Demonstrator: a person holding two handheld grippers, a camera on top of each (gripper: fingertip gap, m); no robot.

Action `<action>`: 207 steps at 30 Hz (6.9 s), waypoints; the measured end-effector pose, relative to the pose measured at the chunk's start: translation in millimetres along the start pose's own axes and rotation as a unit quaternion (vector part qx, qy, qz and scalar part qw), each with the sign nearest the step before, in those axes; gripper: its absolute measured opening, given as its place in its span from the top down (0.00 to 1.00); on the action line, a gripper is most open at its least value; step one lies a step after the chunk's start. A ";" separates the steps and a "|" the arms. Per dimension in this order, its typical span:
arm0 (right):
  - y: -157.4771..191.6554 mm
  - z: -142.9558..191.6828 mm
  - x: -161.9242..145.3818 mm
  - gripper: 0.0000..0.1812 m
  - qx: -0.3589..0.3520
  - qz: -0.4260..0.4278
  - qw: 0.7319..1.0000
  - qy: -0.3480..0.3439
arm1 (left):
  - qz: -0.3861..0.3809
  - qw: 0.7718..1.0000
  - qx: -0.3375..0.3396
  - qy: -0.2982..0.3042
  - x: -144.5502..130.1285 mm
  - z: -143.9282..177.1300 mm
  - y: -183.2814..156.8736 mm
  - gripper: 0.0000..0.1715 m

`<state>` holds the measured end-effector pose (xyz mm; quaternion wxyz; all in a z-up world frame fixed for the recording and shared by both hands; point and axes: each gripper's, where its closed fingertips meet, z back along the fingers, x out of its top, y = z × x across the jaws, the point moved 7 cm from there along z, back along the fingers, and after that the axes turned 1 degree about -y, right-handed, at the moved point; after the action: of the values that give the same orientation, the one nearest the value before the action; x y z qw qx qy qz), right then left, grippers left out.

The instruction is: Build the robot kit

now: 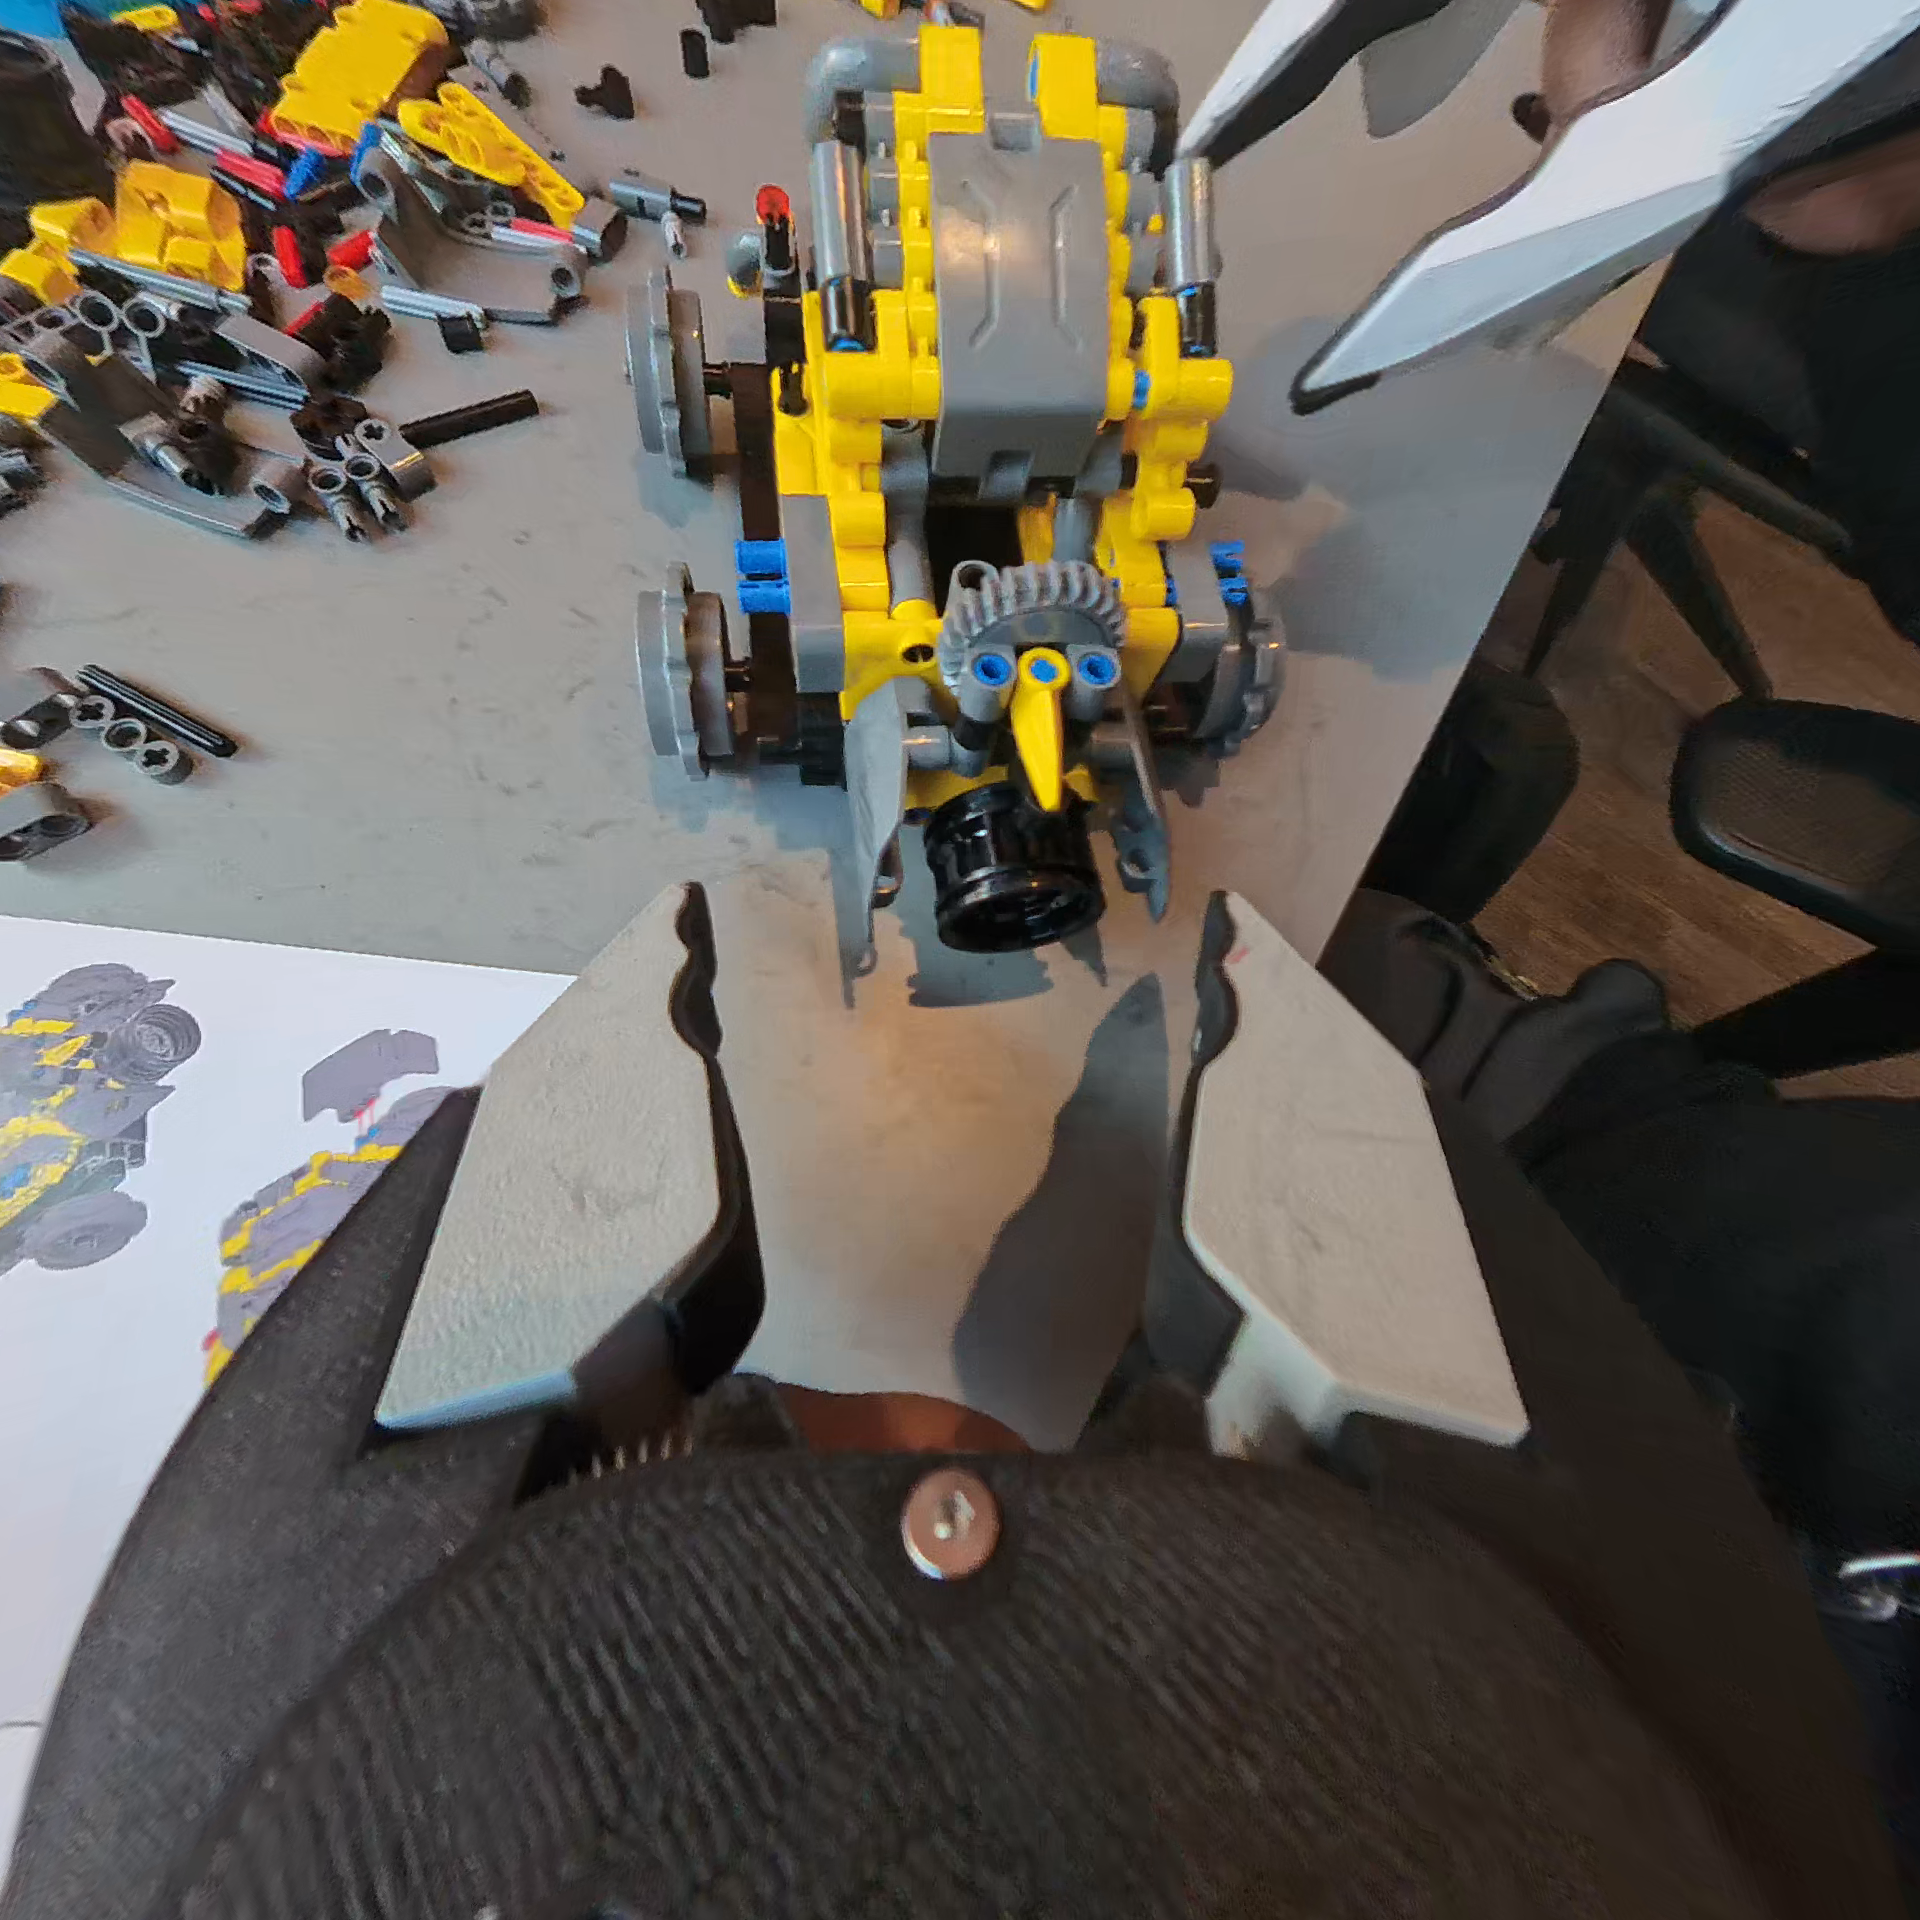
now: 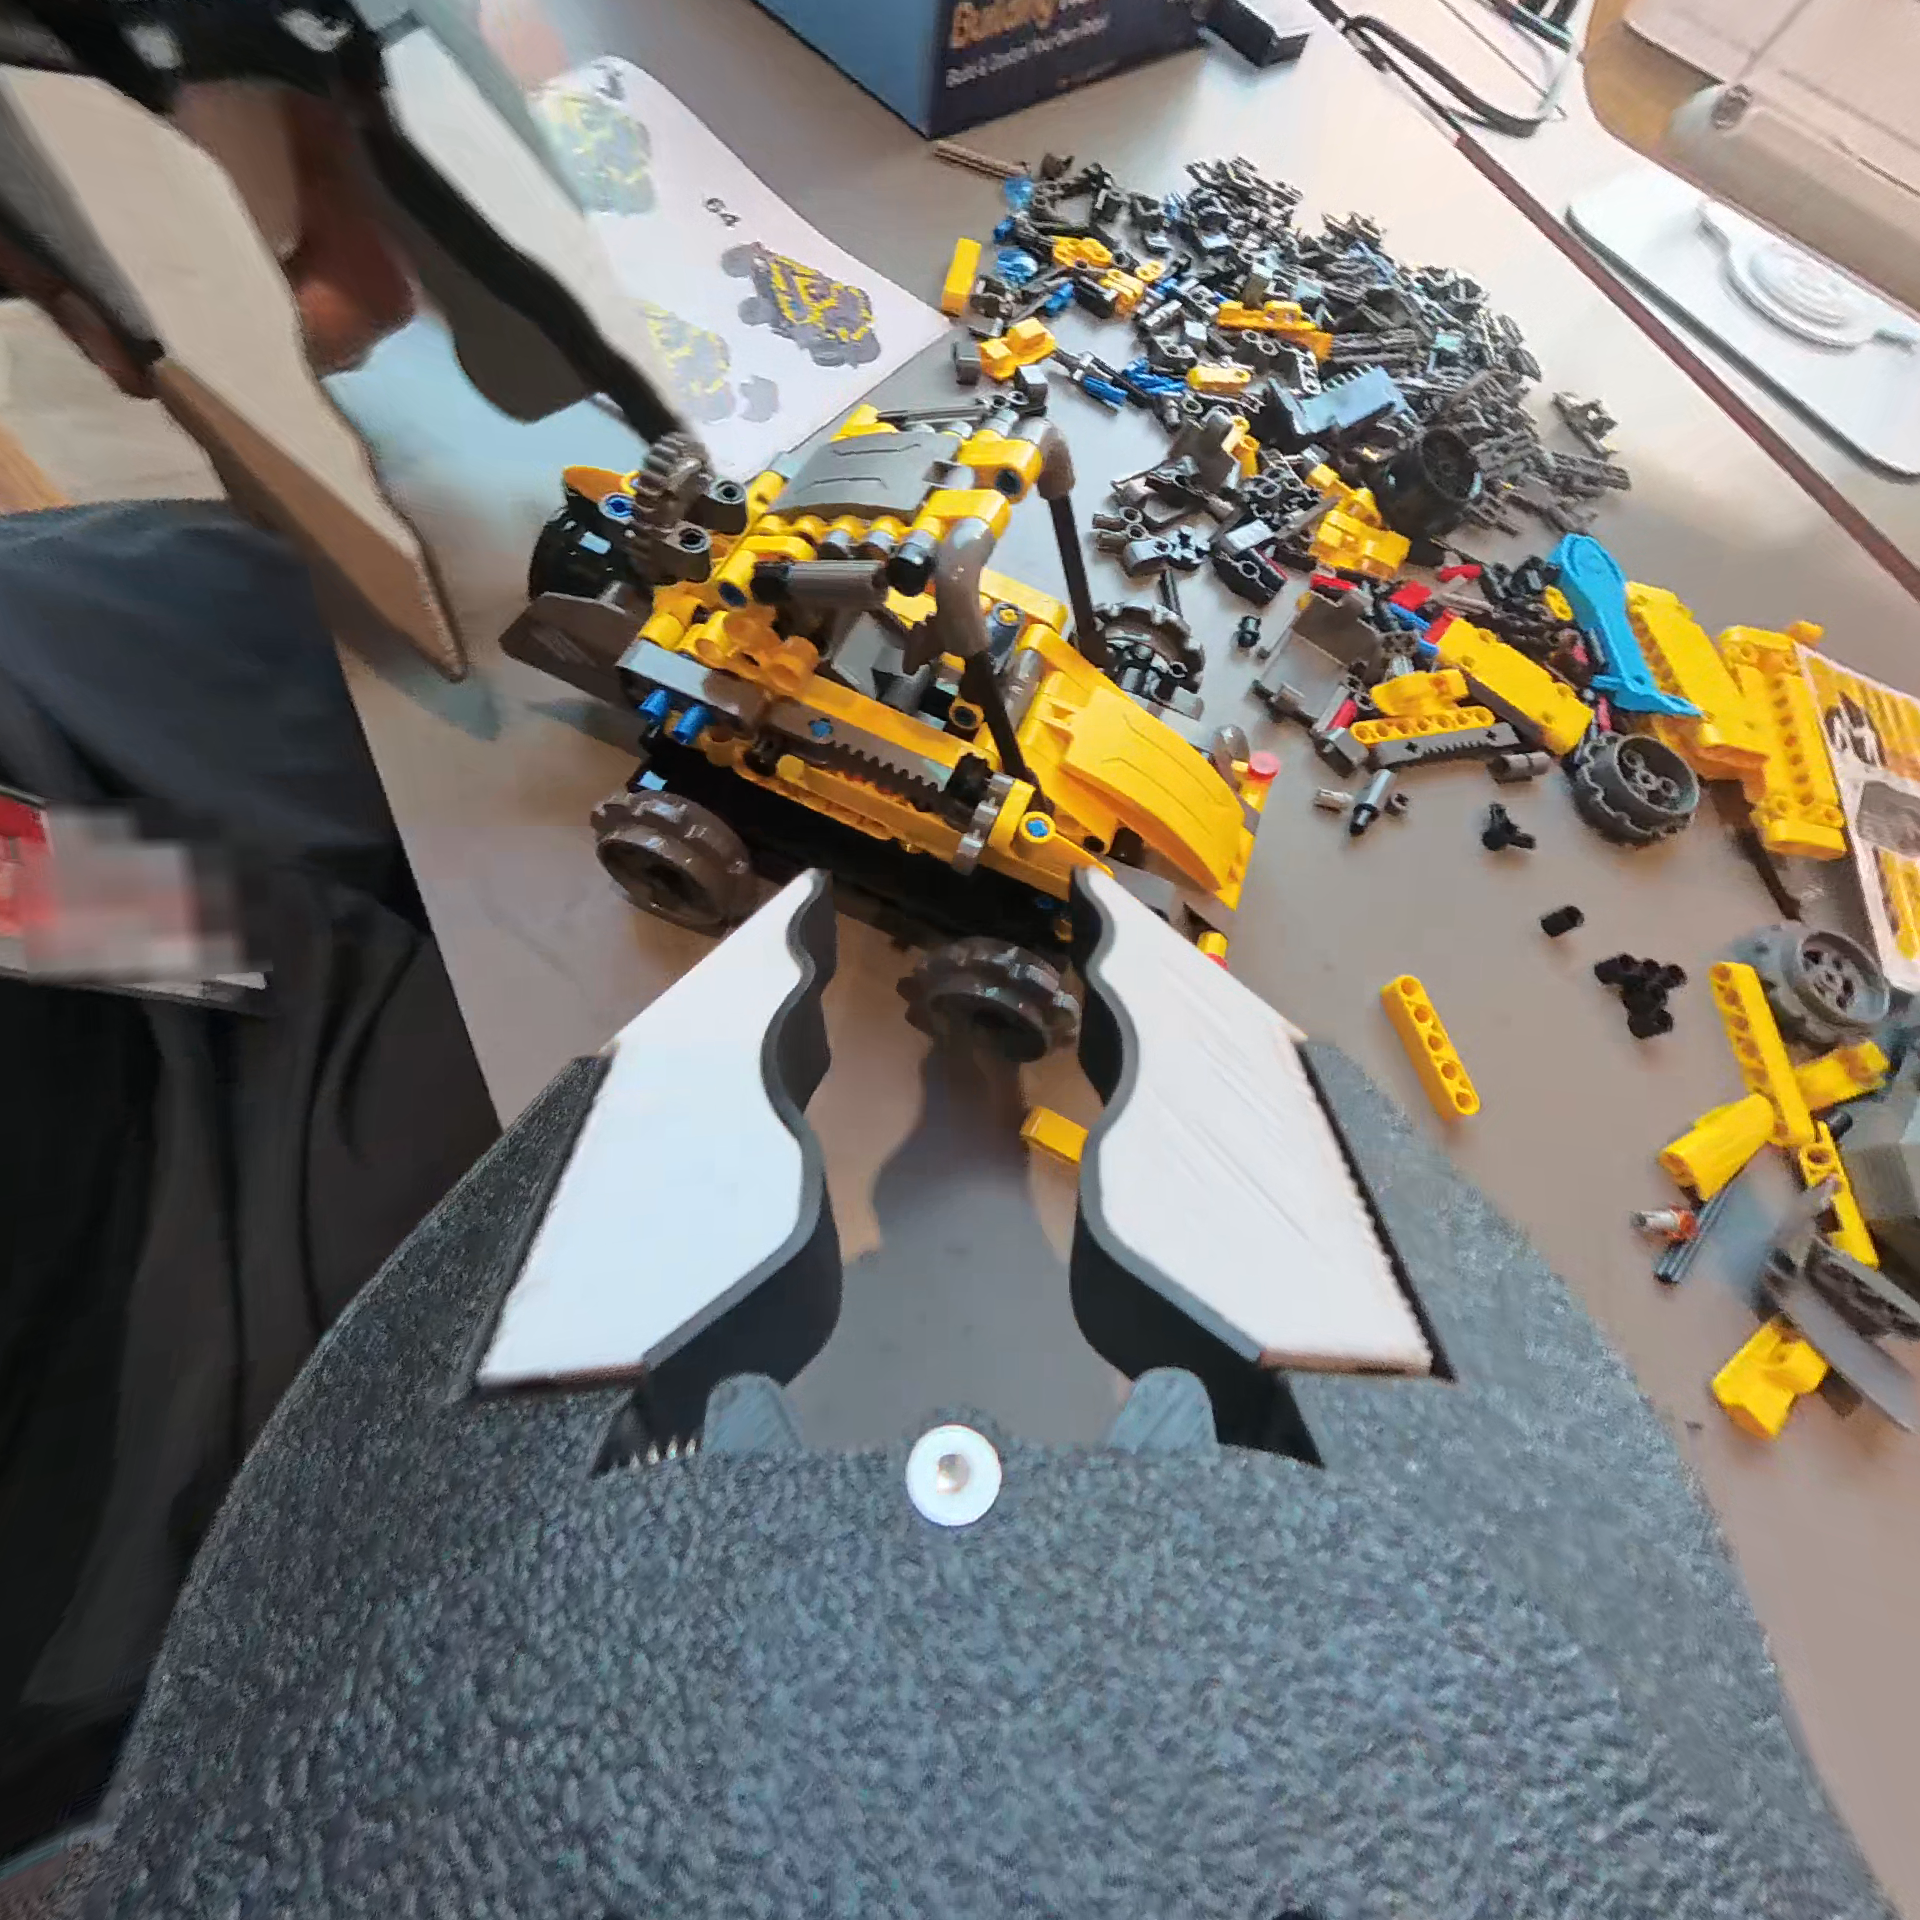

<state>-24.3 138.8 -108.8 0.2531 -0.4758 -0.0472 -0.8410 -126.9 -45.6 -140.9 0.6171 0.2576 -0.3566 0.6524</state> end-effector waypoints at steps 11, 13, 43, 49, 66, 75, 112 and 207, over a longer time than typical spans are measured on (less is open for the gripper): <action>-9.7 24.0 -4.5 0.84 -0.140 -0.087 0.973 -0.162 | 0.013 0.996 0.010 -0.086 -18.2 28.6 -37.1 0.50; -18.4 35.2 -14.3 0.85 -0.176 -0.118 0.958 -0.192 | 0.002 0.993 0.003 -0.119 -33.0 37.4 -56.3 0.52; -41.0 52.0 -20.1 1.00 -0.229 -0.129 0.919 -0.292 | -0.087 0.981 0.099 -0.144 -91.1 54.3 -47.5 0.83; -44.4 51.0 -20.8 0.78 -0.218 -0.147 0.919 -0.292 | -0.088 0.976 0.118 -0.161 -85.3 54.2 -61.8 0.84; -42.6 45.2 -18.3 0.89 -0.153 -0.167 0.928 -0.297 | -0.095 0.983 0.067 -0.144 -94.2 47.8 -80.5 1.00; -42.5 43.0 -17.0 0.90 -0.153 -0.163 0.929 -0.294 | -0.026 0.986 0.002 -0.164 -92.1 57.7 -69.1 1.00; -42.7 47.6 -17.9 0.88 -0.149 -0.170 0.923 -0.313 | 0.025 0.990 -0.051 -0.133 -95.2 47.9 -79.0 1.00; -64.2 17.1 -63.0 0.70 -0.182 -0.213 0.960 0.012 | -0.001 0.993 -0.021 -0.119 -98.1 43.7 -76.6 1.00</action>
<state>-14.9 223.9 -141.1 -0.0223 -0.4831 0.0097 -0.8753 -45.3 -142.1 -178.9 0.5760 0.3206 -0.4406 0.6094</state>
